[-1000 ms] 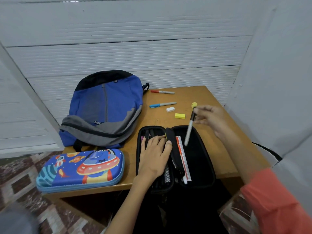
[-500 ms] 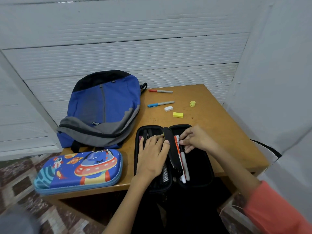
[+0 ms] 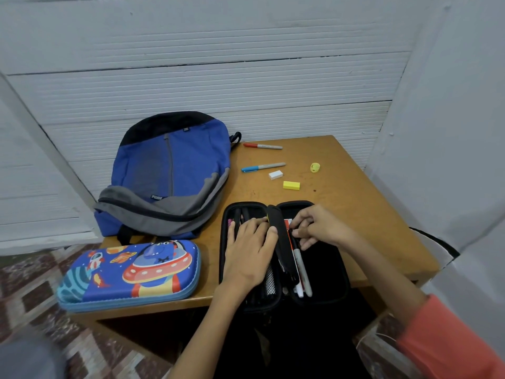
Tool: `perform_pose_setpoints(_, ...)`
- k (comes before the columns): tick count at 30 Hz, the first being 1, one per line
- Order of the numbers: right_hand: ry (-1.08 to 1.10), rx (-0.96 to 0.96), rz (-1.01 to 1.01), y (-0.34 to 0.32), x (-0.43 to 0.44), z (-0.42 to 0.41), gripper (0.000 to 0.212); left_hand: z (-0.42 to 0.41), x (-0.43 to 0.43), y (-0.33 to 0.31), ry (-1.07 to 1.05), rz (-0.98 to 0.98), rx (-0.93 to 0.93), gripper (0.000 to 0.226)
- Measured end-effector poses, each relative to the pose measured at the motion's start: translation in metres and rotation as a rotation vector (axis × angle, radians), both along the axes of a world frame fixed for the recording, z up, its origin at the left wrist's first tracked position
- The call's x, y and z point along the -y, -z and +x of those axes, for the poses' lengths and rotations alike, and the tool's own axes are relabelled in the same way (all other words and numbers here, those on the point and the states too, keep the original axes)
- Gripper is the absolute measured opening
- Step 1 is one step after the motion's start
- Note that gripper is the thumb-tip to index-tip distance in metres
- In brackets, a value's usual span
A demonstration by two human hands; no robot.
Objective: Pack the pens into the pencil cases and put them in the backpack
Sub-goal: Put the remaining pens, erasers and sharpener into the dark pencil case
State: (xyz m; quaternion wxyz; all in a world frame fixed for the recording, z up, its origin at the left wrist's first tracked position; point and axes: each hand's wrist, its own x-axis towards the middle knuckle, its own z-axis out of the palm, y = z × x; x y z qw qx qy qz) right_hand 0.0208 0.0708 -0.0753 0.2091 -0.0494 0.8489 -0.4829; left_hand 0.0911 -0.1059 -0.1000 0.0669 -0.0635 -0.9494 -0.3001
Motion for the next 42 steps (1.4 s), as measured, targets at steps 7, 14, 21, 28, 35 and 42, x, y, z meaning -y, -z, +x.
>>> perform_pose_setpoints(7, 0.071, -0.056, 0.023, -0.017, -0.003, -0.012, 0.011, 0.002, -0.003, -0.004, 0.008, 0.008, 0.007, 0.08)
perform_pose_setpoints(14, 0.255, -0.408, 0.187, -0.02, 0.011, -0.076, 0.009, 0.006, -0.004, -0.006, 0.016, 0.024, -0.005, 0.075)
perform_pose_setpoints(21, -0.046, -0.659, 0.696, -0.006, 0.068, -0.139, 0.04, 0.004, -0.003, -0.002, 0.018, 0.014, -0.019, 0.066)
perform_pose_setpoints(28, -0.197, -0.685, 0.98, 0.013, 0.095, -0.15, 0.052, 0.004, -0.001, 0.0, 0.024, -0.018, -0.031, 0.066)
perform_pose_setpoints(35, -0.162, -0.868, 0.875, 0.019, 0.085, -0.143, 0.035, 0.004, -0.004, 0.002, 0.021, -0.034, -0.043, 0.065)
perform_pose_setpoints(42, 0.098, -1.047, 0.245, -0.004, 0.072, -0.116, 0.025, 0.003, -0.004, 0.001, 0.021, -0.027, -0.039, 0.065)
